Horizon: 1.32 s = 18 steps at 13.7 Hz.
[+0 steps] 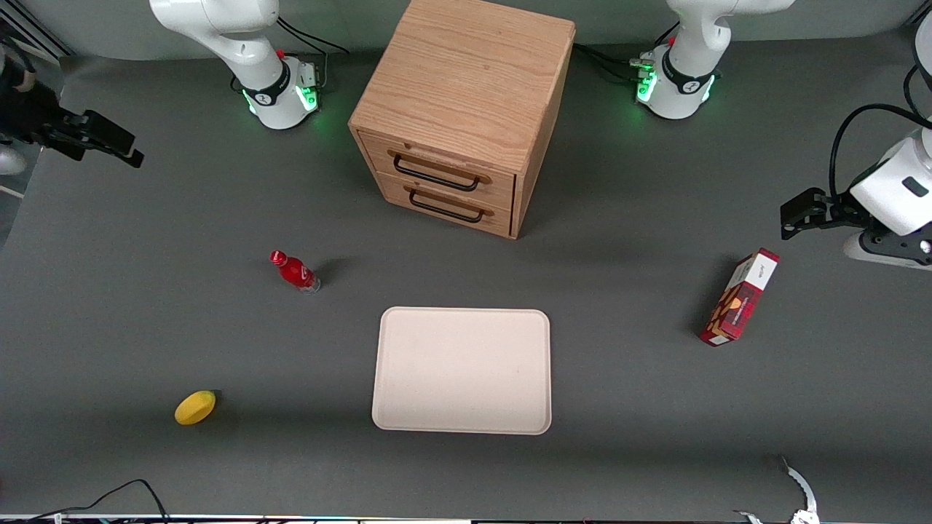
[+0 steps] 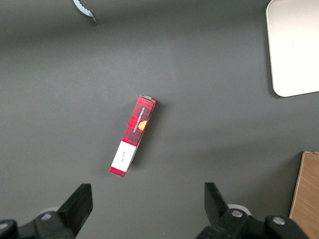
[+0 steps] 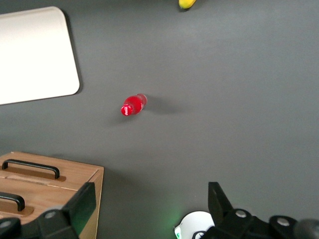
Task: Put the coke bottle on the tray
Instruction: 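Move the right gripper down to the red Coca-Cola bottle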
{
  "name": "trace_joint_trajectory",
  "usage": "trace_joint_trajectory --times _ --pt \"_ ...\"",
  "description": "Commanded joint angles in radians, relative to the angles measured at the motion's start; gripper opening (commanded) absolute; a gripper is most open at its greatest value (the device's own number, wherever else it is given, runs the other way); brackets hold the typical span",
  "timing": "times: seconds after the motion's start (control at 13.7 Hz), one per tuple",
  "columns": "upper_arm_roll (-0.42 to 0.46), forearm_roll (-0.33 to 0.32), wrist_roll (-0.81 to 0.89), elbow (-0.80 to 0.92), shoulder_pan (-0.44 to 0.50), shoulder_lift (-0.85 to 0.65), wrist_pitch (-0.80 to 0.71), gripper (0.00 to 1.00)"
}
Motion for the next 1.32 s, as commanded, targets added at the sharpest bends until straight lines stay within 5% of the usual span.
trace_joint_trajectory --times 0.0,0.59,1.24 --pt "0.030 -0.004 0.012 -0.006 0.010 0.054 -0.009 1.00" --pt "0.118 -0.003 0.139 -0.473 0.010 0.113 0.586 1.00" --pt "0.156 -0.041 0.212 -0.611 0.011 0.234 0.890 1.00"
